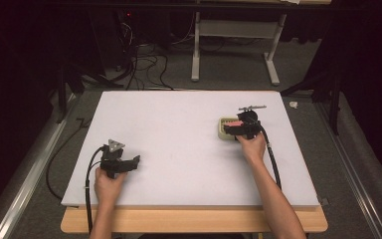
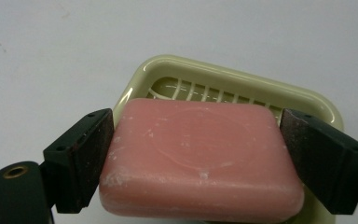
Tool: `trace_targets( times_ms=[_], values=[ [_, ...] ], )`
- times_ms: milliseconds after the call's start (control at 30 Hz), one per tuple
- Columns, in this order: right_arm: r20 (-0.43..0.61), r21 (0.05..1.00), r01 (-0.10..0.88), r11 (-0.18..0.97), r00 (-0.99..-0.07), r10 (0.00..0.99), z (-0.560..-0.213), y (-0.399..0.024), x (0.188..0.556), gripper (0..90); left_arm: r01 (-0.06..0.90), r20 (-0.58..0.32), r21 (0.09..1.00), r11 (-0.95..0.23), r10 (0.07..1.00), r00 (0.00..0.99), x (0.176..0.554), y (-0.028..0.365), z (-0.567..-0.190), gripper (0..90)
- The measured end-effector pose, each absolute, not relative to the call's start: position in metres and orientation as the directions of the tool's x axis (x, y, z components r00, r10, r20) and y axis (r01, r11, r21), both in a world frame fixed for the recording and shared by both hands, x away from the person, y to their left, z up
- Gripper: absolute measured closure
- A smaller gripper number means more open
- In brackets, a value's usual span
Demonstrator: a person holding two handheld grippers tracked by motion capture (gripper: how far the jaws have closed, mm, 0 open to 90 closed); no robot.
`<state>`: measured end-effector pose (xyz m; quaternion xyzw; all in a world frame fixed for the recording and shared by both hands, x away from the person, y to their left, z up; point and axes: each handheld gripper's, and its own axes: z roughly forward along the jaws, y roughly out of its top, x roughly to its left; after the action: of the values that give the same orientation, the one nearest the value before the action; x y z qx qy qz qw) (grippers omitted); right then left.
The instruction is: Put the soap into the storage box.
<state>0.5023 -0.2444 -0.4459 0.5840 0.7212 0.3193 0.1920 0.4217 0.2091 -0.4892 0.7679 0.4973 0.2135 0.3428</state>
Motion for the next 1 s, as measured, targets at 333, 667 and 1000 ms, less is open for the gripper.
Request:
trace_targets(
  times_ms=[333, 667, 1000],
  values=[
    [0.089, 0.701, 0.703, 0.119, -0.252, 0.964, -0.441, -0.244, 0.498, 12.3, 0.617, -0.013, 0.739, -0.271, 0.910, 0.414, 0.422, 0.209, -0.489, 20.7],
    [0.081, 0.719, 0.682, 0.134, -0.273, 0.959, -0.433, -0.245, 0.491, 12.4, 0.617, -0.013, 0.739, -0.271, 0.910, 0.414, 0.422, 0.209, -0.489, 20.6],
    [0.063, 0.749, 0.644, 0.156, -0.303, 0.951, -0.419, -0.244, 0.479, 12.7, 0.617, -0.013, 0.739, -0.270, 0.910, 0.414, 0.422, 0.209, -0.489, 20.7]
  ],
)
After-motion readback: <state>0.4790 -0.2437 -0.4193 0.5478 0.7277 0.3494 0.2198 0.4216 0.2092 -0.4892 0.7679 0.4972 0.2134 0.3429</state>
